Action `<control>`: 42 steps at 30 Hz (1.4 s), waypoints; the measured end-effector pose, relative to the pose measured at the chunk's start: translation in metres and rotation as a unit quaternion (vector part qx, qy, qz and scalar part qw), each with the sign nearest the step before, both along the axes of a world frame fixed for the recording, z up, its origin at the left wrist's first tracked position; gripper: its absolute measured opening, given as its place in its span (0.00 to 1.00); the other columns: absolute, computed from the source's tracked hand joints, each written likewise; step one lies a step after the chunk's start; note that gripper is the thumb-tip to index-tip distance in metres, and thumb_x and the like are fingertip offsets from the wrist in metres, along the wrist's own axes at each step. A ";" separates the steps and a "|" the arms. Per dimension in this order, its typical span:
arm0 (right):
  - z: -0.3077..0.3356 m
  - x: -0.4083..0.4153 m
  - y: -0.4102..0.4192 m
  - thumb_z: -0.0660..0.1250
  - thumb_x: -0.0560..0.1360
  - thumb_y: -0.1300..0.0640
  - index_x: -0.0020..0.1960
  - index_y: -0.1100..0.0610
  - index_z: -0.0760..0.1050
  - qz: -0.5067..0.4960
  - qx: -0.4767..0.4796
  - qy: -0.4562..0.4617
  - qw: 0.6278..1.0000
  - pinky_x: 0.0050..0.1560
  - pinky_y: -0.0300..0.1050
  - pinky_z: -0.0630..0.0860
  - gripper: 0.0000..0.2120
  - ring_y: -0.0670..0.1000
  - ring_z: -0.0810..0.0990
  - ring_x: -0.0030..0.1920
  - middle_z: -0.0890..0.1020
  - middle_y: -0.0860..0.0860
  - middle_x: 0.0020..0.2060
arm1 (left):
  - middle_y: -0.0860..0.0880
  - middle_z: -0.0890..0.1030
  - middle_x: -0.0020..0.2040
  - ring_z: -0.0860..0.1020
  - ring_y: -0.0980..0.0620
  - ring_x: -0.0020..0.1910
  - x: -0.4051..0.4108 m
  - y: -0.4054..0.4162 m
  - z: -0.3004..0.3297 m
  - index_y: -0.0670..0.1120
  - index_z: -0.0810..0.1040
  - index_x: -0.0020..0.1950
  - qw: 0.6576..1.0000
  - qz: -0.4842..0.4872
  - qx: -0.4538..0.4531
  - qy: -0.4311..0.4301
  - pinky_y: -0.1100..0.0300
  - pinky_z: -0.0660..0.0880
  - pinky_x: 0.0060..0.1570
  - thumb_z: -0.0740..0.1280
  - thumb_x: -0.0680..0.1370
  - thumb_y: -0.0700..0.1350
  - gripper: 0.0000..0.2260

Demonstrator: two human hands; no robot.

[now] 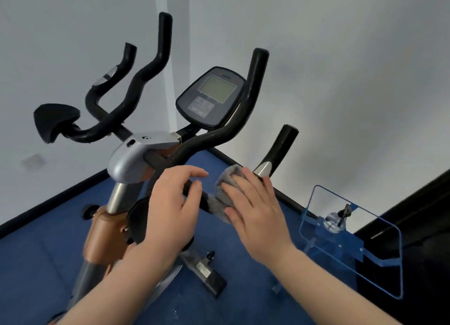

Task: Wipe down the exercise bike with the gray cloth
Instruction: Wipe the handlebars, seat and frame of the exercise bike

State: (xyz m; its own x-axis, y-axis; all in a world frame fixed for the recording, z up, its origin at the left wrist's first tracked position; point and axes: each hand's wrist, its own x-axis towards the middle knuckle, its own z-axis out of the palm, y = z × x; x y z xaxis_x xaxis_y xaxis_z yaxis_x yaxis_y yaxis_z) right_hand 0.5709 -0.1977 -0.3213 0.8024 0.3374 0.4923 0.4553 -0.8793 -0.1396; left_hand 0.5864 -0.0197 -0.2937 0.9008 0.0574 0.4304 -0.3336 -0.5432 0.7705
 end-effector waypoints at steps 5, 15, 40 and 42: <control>0.024 0.015 -0.033 0.63 0.76 0.50 0.69 0.55 0.68 0.096 -0.161 0.019 0.982 0.73 0.54 0.60 0.23 0.54 0.70 0.67 0.76 0.52 0.61 | 0.60 0.77 0.53 0.71 0.65 0.56 -0.006 0.015 -0.008 0.53 0.77 0.52 0.994 0.077 0.058 -0.059 0.69 0.64 0.58 0.59 0.76 0.44 0.09; 0.035 0.015 0.042 0.64 0.76 0.46 0.54 0.57 0.70 -0.011 -0.247 0.126 0.961 0.49 0.48 0.69 0.16 0.54 0.77 0.44 0.77 0.52 0.43 | 0.62 0.77 0.51 0.70 0.64 0.53 -0.005 0.020 -0.018 0.56 0.76 0.53 0.977 0.203 0.049 -0.046 0.71 0.61 0.55 0.60 0.76 0.46 0.09; 0.097 0.093 0.052 0.55 0.79 0.45 0.55 0.46 0.69 0.081 0.068 0.102 0.989 0.39 0.39 0.69 0.09 0.45 0.73 0.43 0.73 0.44 0.44 | 0.62 0.76 0.51 0.71 0.64 0.53 -0.005 0.051 -0.022 0.57 0.74 0.53 0.980 0.186 0.074 0.017 0.65 0.66 0.55 0.61 0.74 0.55 0.09; 0.106 0.109 0.075 0.53 0.78 0.44 0.59 0.49 0.68 0.083 0.021 0.053 0.995 0.45 0.44 0.70 0.14 0.48 0.70 0.49 0.71 0.47 0.49 | 0.61 0.76 0.49 0.72 0.62 0.52 -0.003 0.055 -0.023 0.55 0.75 0.52 0.983 0.180 0.044 0.013 0.62 0.68 0.53 0.62 0.73 0.56 0.10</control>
